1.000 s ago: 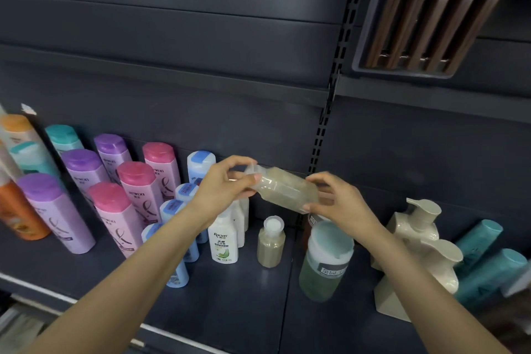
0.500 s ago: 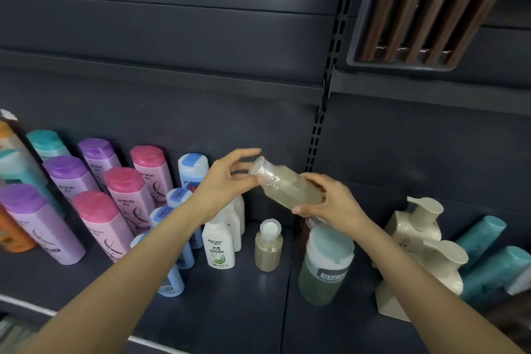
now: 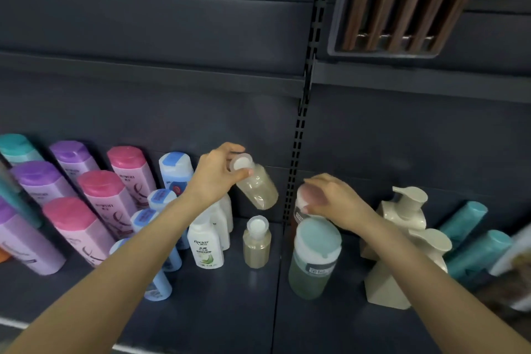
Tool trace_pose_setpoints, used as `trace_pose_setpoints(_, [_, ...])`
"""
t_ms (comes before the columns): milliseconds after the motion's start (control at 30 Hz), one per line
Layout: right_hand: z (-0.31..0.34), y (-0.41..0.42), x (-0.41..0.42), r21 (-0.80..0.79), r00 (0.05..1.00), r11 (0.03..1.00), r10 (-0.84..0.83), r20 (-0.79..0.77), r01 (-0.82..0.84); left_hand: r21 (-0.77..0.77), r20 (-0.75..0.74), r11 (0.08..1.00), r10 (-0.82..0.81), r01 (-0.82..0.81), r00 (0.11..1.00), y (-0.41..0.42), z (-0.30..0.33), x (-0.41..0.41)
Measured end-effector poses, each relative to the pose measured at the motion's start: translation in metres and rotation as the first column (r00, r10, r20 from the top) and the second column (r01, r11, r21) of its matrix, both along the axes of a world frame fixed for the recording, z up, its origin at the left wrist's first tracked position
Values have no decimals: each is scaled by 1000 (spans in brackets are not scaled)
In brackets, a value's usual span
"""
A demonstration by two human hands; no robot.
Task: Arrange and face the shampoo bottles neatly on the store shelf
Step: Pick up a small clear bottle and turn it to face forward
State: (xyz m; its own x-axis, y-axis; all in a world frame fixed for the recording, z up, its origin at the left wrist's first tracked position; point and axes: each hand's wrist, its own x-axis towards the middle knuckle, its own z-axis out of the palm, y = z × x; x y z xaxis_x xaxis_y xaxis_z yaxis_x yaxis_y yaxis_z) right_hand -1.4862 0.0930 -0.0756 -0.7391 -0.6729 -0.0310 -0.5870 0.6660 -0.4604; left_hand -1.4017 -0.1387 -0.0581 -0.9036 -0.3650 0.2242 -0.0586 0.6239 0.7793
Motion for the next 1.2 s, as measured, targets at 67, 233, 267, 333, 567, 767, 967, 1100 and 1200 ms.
trace_pose_setpoints(67, [-7,4,2,23,999,999,25,48,-26,-52,47,997,-46,49,998,3,-8,-5])
trace_pose_setpoints(233, [-15,8,3,10,995,999,51,80,-52,-125,101,979,-148,160,984,8,-35,-21])
trace_pose_setpoints(267, [-16,8,2,8,995,998,54,84,-55,-141,116,973,-170,185,979,8,-40,-24])
trace_pose_setpoints(333, [-17,9,2,6,994,998,68,81,-69,-185,164,953,-211,240,964,8,-52,-32])
trace_pose_setpoints(567, [-20,9,4,-11,995,998,69,73,-68,-257,348,906,-237,336,907,3,-78,-52])
trace_pose_setpoints(767, [-21,8,1,0,995,997,79,65,-79,-285,391,870,-279,403,877,-2,-81,-59])
trace_pose_setpoints(967, [-22,8,0,-30,994,995,97,55,-96,-312,362,838,-330,447,872,-5,-85,-57])
trace_pose_setpoints(1100, [-23,8,0,-47,992,993,112,57,-109,-407,406,791,-291,456,866,-4,-86,-57])
trace_pose_setpoints(1200, [-25,9,0,-60,992,992,114,50,-111,-393,401,820,-255,417,880,-3,-85,-58])
